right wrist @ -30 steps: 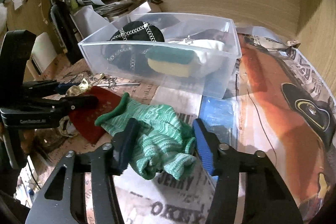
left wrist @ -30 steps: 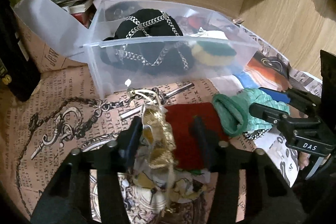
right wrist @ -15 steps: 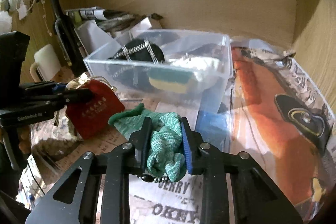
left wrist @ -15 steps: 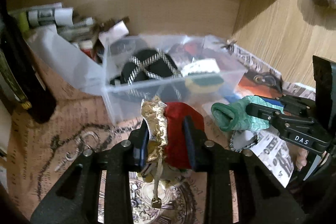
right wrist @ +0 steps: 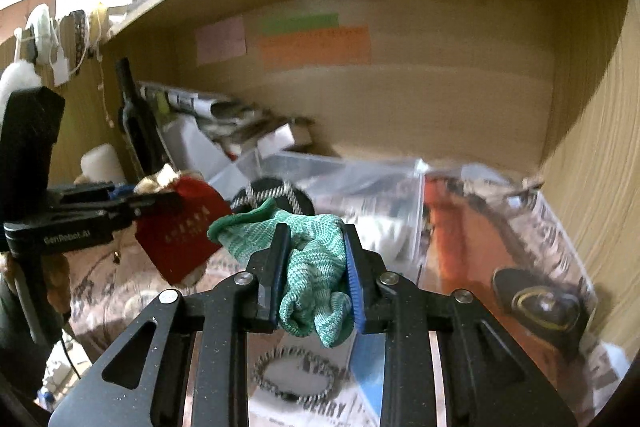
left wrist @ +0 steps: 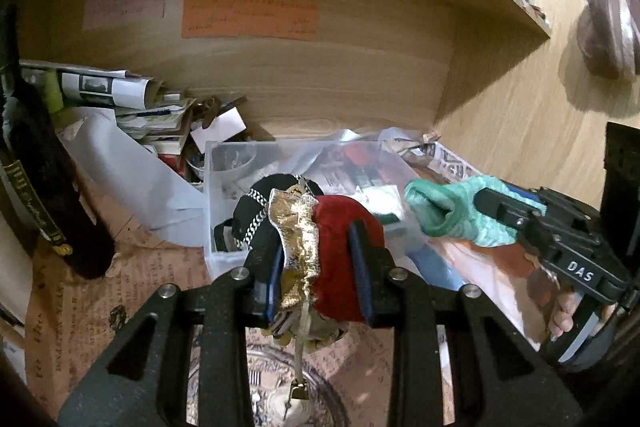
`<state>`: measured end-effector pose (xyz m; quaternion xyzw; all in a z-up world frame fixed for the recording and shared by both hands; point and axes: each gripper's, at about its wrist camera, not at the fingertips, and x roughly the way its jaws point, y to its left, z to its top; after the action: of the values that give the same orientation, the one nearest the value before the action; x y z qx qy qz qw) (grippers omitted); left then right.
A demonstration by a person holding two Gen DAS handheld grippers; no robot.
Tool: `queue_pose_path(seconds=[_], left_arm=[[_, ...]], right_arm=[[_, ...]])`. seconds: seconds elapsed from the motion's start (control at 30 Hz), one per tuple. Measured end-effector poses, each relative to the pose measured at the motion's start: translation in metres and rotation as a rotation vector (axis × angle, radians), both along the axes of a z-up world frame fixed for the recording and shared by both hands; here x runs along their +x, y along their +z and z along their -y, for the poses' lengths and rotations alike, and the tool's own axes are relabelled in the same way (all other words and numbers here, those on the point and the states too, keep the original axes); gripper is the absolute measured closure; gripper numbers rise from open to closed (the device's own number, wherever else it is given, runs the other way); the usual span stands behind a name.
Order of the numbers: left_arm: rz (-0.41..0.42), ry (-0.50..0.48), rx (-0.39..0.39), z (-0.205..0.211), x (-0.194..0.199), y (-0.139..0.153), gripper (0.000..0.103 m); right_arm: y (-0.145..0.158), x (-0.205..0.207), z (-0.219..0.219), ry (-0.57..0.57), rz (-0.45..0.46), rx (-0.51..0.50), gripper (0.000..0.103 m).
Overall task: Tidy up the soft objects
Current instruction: 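Lift both held items over the box and release them inside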
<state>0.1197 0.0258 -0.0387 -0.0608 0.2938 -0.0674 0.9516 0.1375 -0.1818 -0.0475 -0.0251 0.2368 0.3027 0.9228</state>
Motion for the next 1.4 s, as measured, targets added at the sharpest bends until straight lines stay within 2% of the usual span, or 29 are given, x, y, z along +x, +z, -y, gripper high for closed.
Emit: queue_pose_path(seconds=[0.07, 0.2, 0.37, 0.53, 0.63, 0.77, 0.9, 1.17, 1.4], left_arm=[[-0.025, -0.003, -0.024, -0.002, 0.009, -0.004, 0.072], [-0.132, -0.055, -0.095, -0.004, 0.028, -0.025, 0.072], [-0.168, -0.022, -0.032, 0.001, 0.034, -0.045, 0.071], [-0.174, -0.012, -0.027, -0.002, 0.035, -0.052, 0.071], [-0.16, -0.004, -0.031, -0.005, 0.032, -0.049, 0.073], [-0.115, 0.019, -0.005, -0.008, 0.023, -0.039, 0.085], [-0.076, 0.031, -0.026, -0.018, 0.019, -0.026, 0.092], [-0.004, 0.045, -0.003, -0.018, 0.024, -0.005, 0.095], [0.086, 0.085, -0.005, -0.016, 0.043, 0.019, 0.095]], right_arm=[[0.004, 0.004, -0.001, -0.003, 0.012, 0.004, 0.08], [0.006, 0.013, -0.005, -0.008, 0.018, 0.008, 0.08], [0.001, 0.021, -0.009, 0.003, -0.007, 0.003, 0.08], [-0.009, 0.028, -0.011, 0.011, -0.038, -0.011, 0.08], [-0.011, 0.032, -0.01, 0.009, -0.05, -0.008, 0.08], [-0.014, 0.035, -0.01, 0.006, -0.06, -0.009, 0.08], [-0.016, 0.038, -0.01, 0.005, -0.066, -0.011, 0.079], [-0.014, 0.041, -0.011, 0.003, -0.057, -0.005, 0.079], [0.001, 0.054, -0.013, -0.016, -0.015, 0.01, 0.079]])
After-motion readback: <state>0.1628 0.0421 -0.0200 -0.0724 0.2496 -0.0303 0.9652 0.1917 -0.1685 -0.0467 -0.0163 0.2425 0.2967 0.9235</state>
